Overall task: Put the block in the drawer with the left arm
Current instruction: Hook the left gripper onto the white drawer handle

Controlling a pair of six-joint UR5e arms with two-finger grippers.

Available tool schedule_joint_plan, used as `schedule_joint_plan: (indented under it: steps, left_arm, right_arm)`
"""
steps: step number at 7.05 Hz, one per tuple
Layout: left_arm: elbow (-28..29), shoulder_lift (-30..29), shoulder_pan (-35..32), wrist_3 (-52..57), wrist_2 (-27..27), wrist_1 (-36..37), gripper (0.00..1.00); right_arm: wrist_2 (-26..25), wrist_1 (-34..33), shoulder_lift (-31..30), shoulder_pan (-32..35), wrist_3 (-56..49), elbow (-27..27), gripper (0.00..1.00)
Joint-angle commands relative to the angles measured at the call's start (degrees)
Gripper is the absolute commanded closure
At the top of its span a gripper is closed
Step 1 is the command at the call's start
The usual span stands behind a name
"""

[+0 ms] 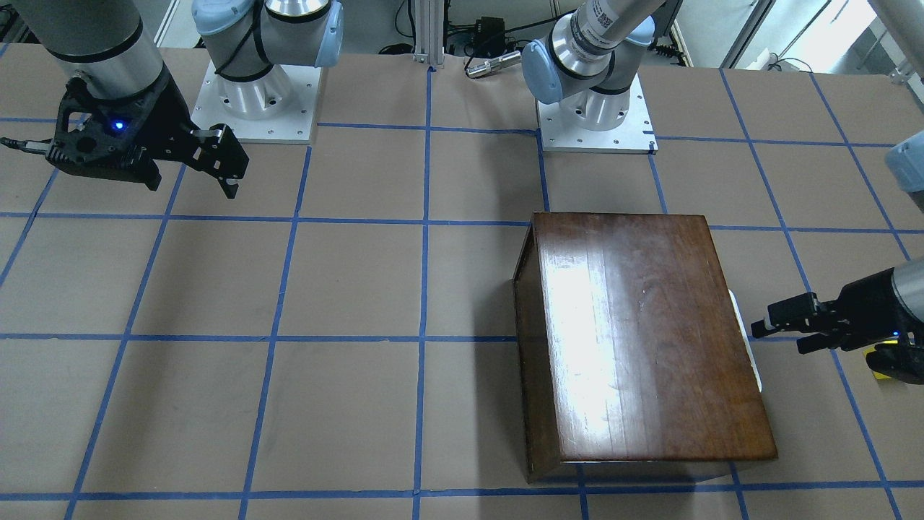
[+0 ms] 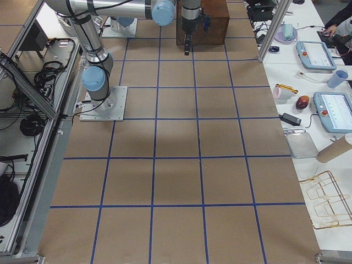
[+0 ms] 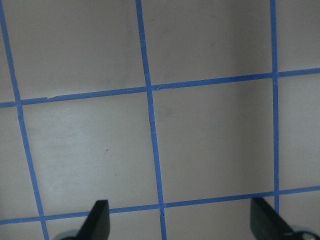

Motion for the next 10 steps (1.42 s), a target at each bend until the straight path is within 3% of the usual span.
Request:
schedule_joint_plan:
  steps: [1, 10]
  left_arm:
    - [-0.13, -1.14, -0.08, 0.09, -1.59, -0.04, 0.0]
    - [0.57, -3.6, -0.08, -0.53, 1.2, 1.18, 0.0]
  right_arm:
    - [0.0, 0.0, 0.0, 0.0, 0.0, 0.0, 0.0]
    - [0.0, 0.0, 0.0, -0.09, 0.0, 0.0, 0.0]
